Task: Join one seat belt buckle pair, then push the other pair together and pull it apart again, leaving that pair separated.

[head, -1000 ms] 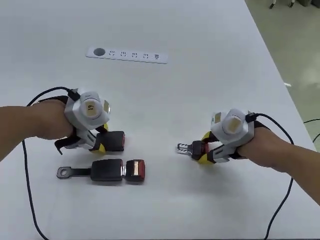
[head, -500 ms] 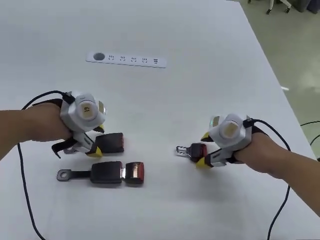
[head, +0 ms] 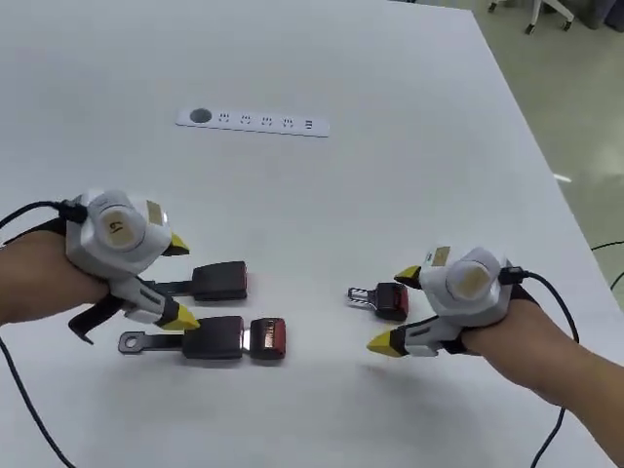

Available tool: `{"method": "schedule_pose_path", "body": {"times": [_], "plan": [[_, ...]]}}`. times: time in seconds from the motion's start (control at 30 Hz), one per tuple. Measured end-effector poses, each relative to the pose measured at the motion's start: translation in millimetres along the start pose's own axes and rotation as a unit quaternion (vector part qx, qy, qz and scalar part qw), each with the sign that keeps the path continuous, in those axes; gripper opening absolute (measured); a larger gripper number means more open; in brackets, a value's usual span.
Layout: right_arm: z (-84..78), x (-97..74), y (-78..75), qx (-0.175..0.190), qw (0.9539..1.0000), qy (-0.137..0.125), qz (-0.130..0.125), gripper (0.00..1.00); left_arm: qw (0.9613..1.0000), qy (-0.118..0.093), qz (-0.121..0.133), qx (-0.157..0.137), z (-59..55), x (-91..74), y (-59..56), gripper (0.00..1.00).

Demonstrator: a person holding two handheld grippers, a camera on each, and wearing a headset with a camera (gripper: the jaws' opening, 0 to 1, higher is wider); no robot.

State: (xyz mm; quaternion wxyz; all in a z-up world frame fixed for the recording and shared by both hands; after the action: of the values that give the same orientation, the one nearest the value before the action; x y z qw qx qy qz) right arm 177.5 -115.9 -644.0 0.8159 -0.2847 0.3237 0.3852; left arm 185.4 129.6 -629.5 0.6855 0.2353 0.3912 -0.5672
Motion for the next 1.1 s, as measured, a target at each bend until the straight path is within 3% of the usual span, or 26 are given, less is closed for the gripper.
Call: {"method": "schedule_pose_path", "body": {"times": [0.1, 0.17, 0.23, 0.33, 0.47, 0.5, 0.57, 0.63, 0.7, 0.9, 1.1], "plan": [[9.6, -9.6, 6.8, 0.021, 0.9996, -0.015, -0.006, 0.74, 0.9996, -0.011, 0.023, -0.01, -0.9, -6.1, -6.9, 0.72], [10.5, -13.5, 12.9, 0.029, 0.9994, -0.019, -0.006, 0.75, 0.9987, -0.034, 0.033, -0.018, 2.6, -11.6, -14.9, 0.79], [8.2, -17.0, 15.2, 0.036, 0.999, -0.021, -0.013, 0.78, 0.9974, -0.042, 0.053, -0.024, -2.9, -17.4, -15.4, 0.86], [4.2, -24.3, 19.7, 0.047, 0.9984, -0.022, -0.02, 0.81, 0.9964, -0.047, 0.06, -0.038, -8.5, -22.7, -25.2, 0.9], [-4.2, -29.8, 24.3, 0.059, 0.9976, -0.024, -0.028, 0.86, 0.9917, -0.073, 0.07, -0.079, -24.1, -29.5, -34.8, 0.96], [-7.4, -29.5, 23.9, 0.059, 0.9972, -0.027, -0.038, 0.91, 0.9902, -0.076, 0.067, -0.095, -36.3, -29.1, -36.4, 0.99], [-14.0, -29.4, 22.9, 0.077, 0.9957, -0.022, -0.046, 0.95, 0.9896, -0.071, 0.073, -0.102, -45.5, -29.4, -41.2, 1.0], [-17.2, -32.2, 21.9, 0.08, 0.9951, -0.021, -0.053, 0.96, 0.9885, -0.067, 0.077, -0.112, -62.6, -27.8, -40.8, 1.0], [-21.2, -33.1, 18.6, 0.088, 0.9941, -0.021, -0.061, 0.98, 0.9864, -0.071, 0.085, -0.121, -61.3, -36.1, -41.7, 1.0], [-27.7, -38.5, 16.3, 0.093, 0.9926, -0.012, -0.077, 1.0, 0.9794, -0.086, 0.106, -0.149, -81.8, -38.6, -41.5, 1.0], [-26.7, -41.5, 16.4, 0.097, 0.9917, -0.016, -0.083, 1.0, 0.9756, -0.095, 0.118, -0.159, -87.5, -46.5, -45.1, 1.0]]}}
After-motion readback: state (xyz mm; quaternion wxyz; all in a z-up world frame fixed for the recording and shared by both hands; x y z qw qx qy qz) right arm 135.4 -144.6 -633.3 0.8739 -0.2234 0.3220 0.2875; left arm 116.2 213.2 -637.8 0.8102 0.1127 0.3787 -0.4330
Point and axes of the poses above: the centre of the closed fingertips' face, and the gripper's own axes: x roughly forward along the fingers, y roughly to its left, z roughly out of its top, the point moved 1 cm from there along -x, roughly backward along the fingers, and after that the axes turned 12 degrees about -z, right-handed, at the moved point
